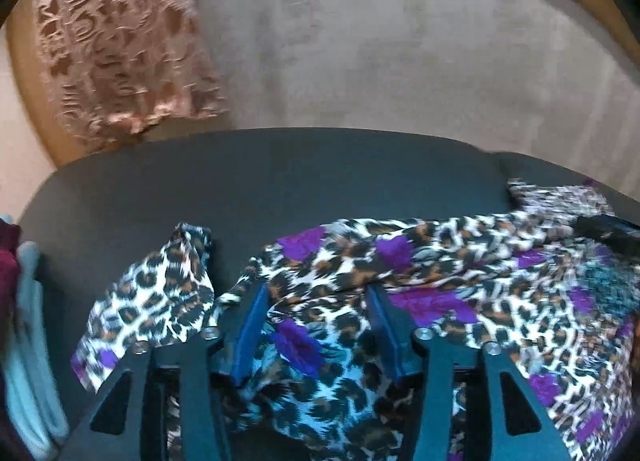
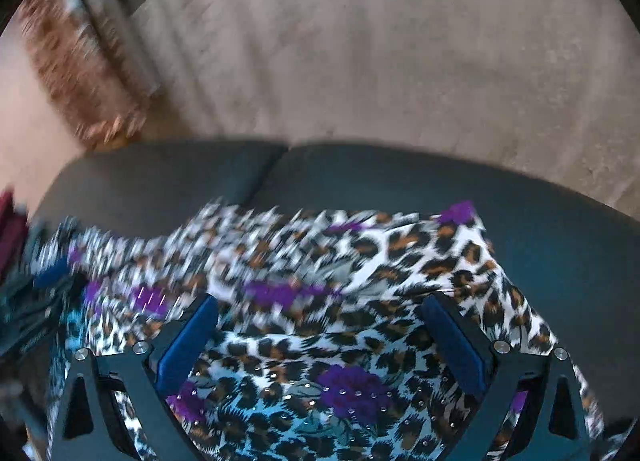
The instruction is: Fold clothes
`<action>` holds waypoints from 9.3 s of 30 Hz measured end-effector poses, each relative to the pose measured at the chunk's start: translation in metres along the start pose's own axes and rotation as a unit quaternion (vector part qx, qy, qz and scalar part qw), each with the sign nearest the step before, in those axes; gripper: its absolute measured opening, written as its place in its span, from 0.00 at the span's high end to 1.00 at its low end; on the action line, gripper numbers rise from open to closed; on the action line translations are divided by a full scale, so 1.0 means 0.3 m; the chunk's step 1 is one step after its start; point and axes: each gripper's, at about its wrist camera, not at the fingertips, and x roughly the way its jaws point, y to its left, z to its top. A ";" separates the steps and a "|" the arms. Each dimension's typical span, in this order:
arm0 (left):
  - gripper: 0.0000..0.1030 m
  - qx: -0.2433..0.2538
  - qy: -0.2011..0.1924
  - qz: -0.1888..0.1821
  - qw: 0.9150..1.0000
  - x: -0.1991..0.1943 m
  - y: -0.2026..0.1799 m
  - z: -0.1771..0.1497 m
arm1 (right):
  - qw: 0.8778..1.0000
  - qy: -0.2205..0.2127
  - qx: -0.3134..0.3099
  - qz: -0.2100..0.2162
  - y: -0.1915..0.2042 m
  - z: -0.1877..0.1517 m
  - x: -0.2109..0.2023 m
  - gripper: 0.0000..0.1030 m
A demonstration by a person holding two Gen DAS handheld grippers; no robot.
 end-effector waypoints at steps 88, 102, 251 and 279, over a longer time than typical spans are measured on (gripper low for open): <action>0.33 0.039 -0.045 -0.073 0.996 -0.309 -0.183 -0.196 | 0.994 -0.020 0.111 -0.013 -0.506 -0.640 -0.715 0.00; 0.22 0.120 -0.017 -0.129 0.984 -0.379 -0.420 -0.485 | 0.938 0.089 0.215 -0.255 -1.084 -0.656 -0.750 0.00; 0.33 0.055 -0.070 -0.052 0.995 -0.092 -0.211 0.021 | 0.997 -0.004 0.013 -0.070 -0.259 -0.322 -0.368 0.00; 0.48 0.103 -0.094 0.112 0.984 0.135 -0.341 0.247 | 0.989 -0.024 0.047 -0.137 -0.388 -0.096 -0.219 0.00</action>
